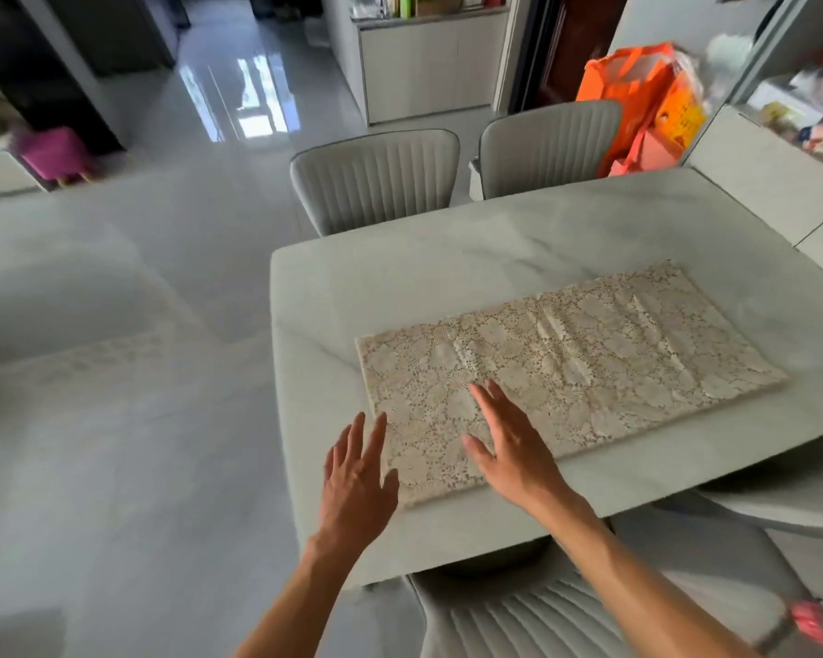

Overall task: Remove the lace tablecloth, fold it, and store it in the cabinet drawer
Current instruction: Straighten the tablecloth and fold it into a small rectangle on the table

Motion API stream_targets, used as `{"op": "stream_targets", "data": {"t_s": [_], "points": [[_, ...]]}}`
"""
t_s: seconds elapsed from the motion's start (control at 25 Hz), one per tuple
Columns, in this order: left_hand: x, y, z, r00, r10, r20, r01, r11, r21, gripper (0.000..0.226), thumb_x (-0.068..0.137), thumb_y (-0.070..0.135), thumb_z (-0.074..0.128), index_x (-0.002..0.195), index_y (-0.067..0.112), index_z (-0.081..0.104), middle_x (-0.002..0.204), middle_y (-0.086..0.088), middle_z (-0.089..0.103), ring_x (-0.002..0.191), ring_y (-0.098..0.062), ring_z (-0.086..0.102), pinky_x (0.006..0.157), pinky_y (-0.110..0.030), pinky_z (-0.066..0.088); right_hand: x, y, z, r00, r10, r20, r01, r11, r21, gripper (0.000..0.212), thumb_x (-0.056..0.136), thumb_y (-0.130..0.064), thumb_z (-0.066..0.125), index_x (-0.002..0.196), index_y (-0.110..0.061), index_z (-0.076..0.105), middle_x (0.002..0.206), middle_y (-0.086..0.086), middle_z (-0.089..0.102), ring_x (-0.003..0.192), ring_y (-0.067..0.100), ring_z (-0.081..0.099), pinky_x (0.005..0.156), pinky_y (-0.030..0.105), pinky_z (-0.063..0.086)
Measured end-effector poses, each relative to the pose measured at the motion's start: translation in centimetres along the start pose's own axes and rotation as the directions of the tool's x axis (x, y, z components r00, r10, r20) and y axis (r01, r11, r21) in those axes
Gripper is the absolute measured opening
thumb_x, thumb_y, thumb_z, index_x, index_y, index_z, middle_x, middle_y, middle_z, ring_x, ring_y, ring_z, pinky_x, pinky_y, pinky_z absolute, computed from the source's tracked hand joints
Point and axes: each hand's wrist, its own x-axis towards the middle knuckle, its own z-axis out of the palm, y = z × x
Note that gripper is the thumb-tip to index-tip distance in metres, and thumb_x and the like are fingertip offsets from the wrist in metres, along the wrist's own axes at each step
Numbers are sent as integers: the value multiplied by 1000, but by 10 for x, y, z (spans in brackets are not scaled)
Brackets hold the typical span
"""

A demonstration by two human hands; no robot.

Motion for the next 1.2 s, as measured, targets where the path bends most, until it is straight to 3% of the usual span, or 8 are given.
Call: {"op": "stream_targets", "data": {"t_s": [0.12,0.24,0.4,0.52,0.72,0.88,1.04,1.2], "points": [[-1,-21,-10,1000,-15,-20,16,998,54,82,93,36,52,153,33,-4,164,-3,-2,151,-26,1,122,-45,4,-2,-28,30,1000,-7,-30,6,1000,-22,74,99,-53,38,154,-39,-9,164,-5,-14,152,20,2,121,42,20],[16,-45,-25,997,76,-24,-74,994,82,87,92,37,52,150,38,-12,163,-1,-9,150,-24,-6,119,-48,-4,5,-52,54,988,116,-105,-122,991,-55,86,92,-68,33,152,-35,-18,163,-1,-19,152,25,-2,121,45,17],[79,-88,-44,987,160,26,-161,986,39,79,96,43,46,150,38,-12,163,0,-9,150,-23,-7,120,-52,-3,43,-82,79,919,232,-318,-289,946,-146,90,89,-72,35,156,-29,-5,165,5,-8,151,33,7,117,52,23],[117,-127,-55,965,243,102,-242,970,-16,68,100,50,31,152,37,-11,163,2,-8,150,-20,-8,120,-50,-3,64,-102,90,851,385,-357,-455,880,-136,88,89,-72,32,156,-30,-5,164,4,-11,151,33,6,118,54,19],[161,-159,-73,886,348,307,-370,929,17,68,99,53,25,147,35,-21,163,0,-10,150,-21,-9,120,-51,-3,37,-145,129,629,680,-377,-718,694,53,87,90,-69,36,155,-31,-6,162,2,-18,151,32,4,119,51,19],[194,-146,-69,816,416,401,-504,852,142,73,88,62,2,150,27,-17,164,-3,-4,151,-24,-3,119,-51,2,27,-150,152,477,827,-298,-843,526,108,87,88,-74,26,155,-30,-7,163,2,-14,151,32,7,119,48,21],[219,-126,-54,762,408,503,-508,858,72,64,102,42,31,155,26,-1,164,-4,9,149,-24,13,118,-51,11,49,-138,167,390,901,-190,-876,427,226,87,90,-68,34,156,-28,-6,165,4,-9,150,30,12,116,46,26],[264,-96,-33,728,387,566,-520,849,89,56,100,33,42,152,25,23,156,-1,32,138,-23,36,115,-50,23,72,-126,179,121,993,12,-874,101,476,85,91,-59,45,153,-23,1,163,9,12,142,33,32,112,47,35]]}}
